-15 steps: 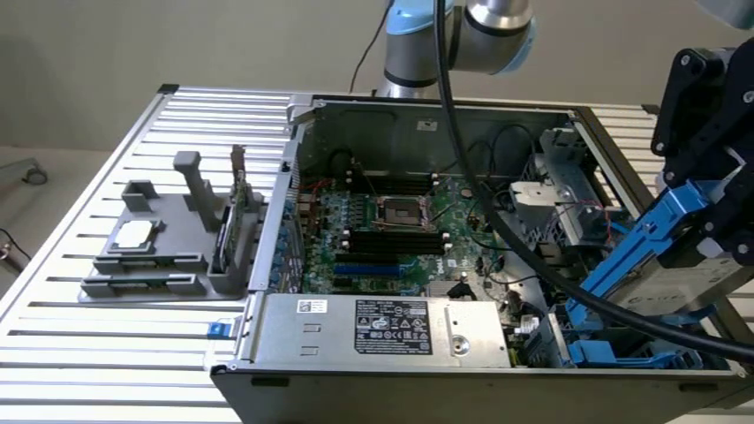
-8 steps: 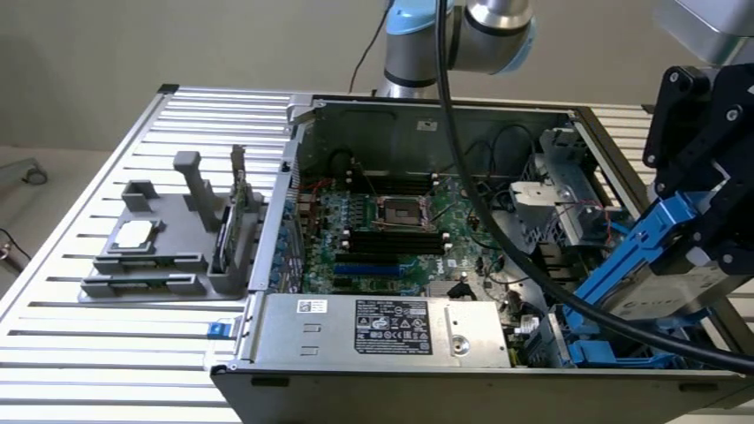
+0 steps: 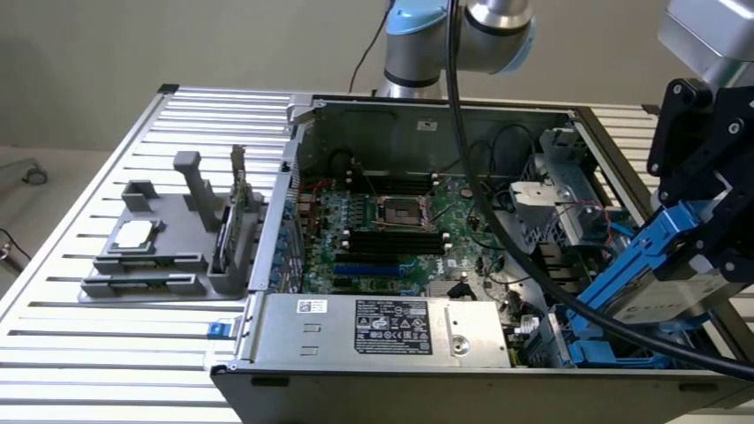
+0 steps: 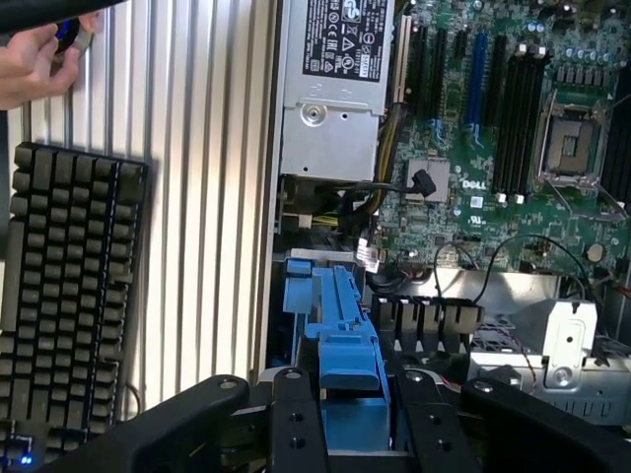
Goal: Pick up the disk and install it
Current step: 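Pick up the disk, then insert the disk into the insertion slot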
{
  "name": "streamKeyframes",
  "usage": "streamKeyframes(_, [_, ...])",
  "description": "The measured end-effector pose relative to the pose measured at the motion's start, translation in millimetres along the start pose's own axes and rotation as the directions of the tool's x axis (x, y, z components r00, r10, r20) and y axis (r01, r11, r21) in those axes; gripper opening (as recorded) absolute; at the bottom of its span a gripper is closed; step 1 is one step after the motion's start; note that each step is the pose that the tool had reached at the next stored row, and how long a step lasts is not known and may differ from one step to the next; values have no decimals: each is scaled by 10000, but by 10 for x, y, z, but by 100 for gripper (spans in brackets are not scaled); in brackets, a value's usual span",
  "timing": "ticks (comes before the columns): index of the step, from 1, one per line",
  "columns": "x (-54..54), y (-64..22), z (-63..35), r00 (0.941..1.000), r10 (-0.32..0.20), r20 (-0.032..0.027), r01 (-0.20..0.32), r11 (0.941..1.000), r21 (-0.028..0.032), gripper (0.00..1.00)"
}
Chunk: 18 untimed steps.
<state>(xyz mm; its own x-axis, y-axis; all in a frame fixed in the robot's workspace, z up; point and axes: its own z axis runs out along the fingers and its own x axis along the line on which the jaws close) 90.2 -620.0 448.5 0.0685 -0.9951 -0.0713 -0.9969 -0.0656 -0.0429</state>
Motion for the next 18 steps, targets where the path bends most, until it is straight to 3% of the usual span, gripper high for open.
streamKeyframes(12, [-3, -9, 71, 10000, 28, 1, -28, 10000, -1, 33])
streamKeyframes(18, [-10, -19, 86, 9998, 180, -4, -180, 9998, -31, 33])
